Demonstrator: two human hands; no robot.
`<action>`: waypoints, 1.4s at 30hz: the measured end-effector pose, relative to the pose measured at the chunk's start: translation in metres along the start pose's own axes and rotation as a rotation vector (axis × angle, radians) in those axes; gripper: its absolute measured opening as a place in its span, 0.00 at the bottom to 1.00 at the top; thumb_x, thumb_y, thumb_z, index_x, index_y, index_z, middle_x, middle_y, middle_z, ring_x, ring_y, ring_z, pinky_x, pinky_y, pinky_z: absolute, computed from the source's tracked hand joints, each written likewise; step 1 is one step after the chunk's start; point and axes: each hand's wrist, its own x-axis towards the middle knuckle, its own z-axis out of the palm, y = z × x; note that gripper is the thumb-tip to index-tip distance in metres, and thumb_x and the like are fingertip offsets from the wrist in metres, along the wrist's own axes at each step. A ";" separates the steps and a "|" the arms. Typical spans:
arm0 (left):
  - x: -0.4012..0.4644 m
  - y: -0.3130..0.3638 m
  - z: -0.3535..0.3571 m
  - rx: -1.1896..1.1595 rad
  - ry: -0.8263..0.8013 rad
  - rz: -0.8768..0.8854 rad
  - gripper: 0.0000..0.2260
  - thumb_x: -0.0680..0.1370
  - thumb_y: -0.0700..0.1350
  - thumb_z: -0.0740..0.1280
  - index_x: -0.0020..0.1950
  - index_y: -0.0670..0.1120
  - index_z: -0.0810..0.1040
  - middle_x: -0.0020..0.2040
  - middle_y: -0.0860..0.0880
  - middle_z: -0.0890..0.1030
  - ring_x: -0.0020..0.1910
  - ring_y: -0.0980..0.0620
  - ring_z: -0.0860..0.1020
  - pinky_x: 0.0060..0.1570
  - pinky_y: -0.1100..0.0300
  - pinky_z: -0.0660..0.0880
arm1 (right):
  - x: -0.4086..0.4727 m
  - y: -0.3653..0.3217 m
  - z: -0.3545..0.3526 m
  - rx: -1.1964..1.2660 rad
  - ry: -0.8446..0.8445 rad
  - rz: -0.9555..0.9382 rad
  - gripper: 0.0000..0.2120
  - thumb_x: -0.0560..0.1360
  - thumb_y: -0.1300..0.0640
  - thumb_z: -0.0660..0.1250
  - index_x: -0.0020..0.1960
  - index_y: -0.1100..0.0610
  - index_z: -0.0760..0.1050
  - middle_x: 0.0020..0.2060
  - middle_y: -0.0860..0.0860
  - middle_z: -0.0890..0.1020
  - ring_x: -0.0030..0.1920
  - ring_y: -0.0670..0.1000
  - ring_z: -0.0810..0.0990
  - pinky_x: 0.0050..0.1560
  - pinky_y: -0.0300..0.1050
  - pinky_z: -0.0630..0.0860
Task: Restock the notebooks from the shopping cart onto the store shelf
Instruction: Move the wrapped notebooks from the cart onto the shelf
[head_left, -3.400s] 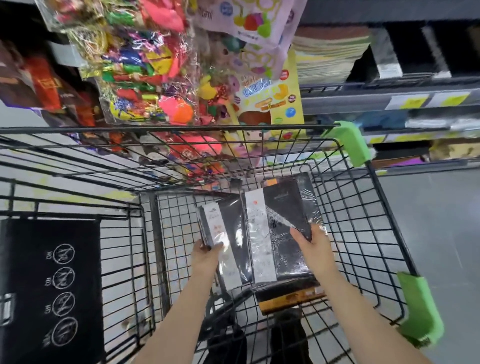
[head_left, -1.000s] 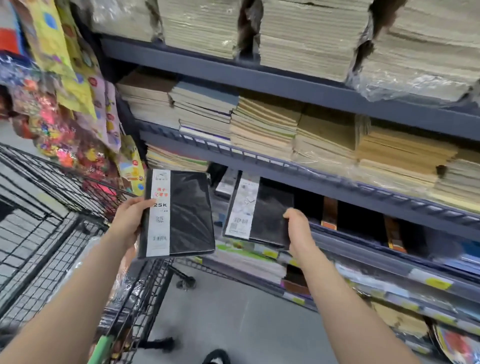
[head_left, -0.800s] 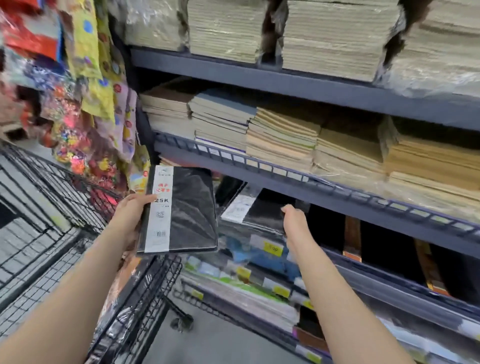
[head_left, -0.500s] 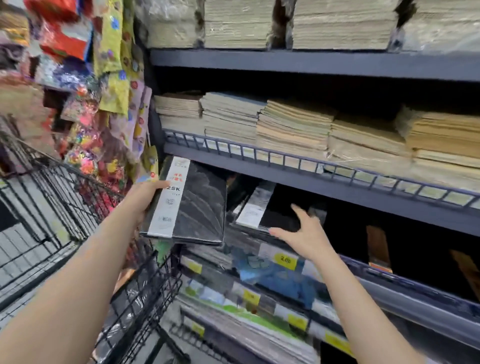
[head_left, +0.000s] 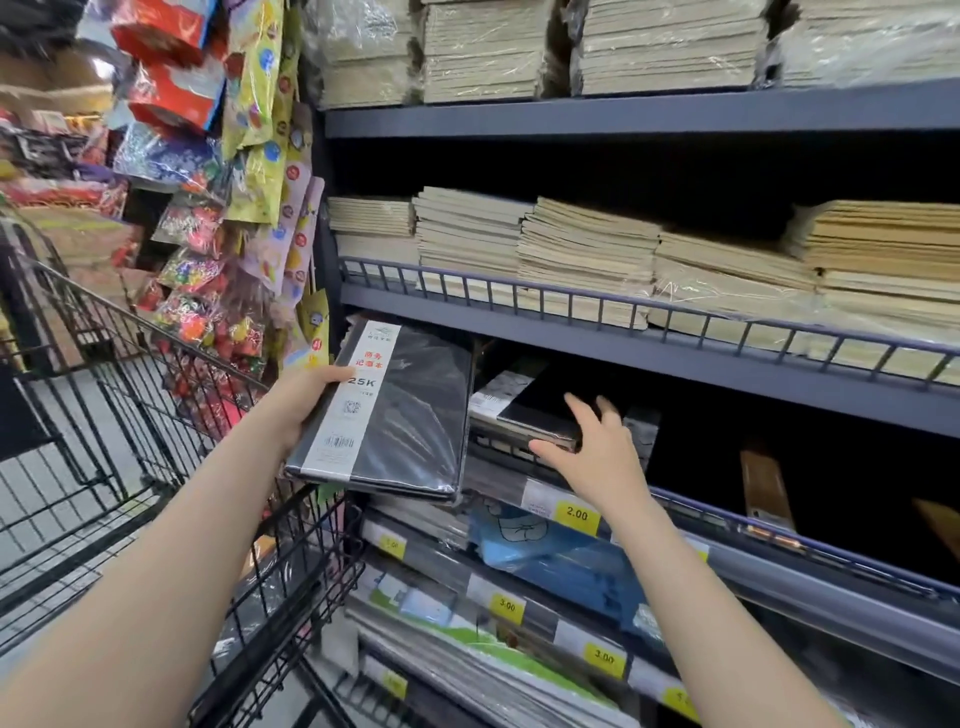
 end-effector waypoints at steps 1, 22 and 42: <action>-0.003 -0.001 0.001 -0.002 -0.006 0.004 0.06 0.77 0.42 0.63 0.43 0.42 0.77 0.25 0.49 0.81 0.21 0.53 0.78 0.20 0.65 0.73 | -0.008 0.000 -0.003 0.032 0.067 -0.022 0.33 0.70 0.41 0.67 0.71 0.50 0.62 0.71 0.55 0.62 0.69 0.57 0.63 0.63 0.52 0.67; -0.075 -0.047 0.163 0.108 -0.420 0.140 0.12 0.77 0.55 0.63 0.47 0.47 0.77 0.39 0.53 0.79 0.35 0.55 0.75 0.34 0.61 0.70 | -0.151 0.070 -0.063 1.093 0.043 0.206 0.22 0.78 0.57 0.60 0.68 0.38 0.63 0.62 0.35 0.69 0.63 0.46 0.71 0.55 0.55 0.71; -0.034 -0.093 0.177 0.533 -0.073 0.959 0.11 0.73 0.43 0.64 0.55 0.46 0.77 0.55 0.52 0.76 0.57 0.53 0.73 0.59 0.63 0.66 | -0.047 0.101 -0.070 -0.089 0.317 0.224 0.28 0.73 0.42 0.65 0.68 0.53 0.67 0.54 0.57 0.80 0.58 0.59 0.73 0.56 0.52 0.69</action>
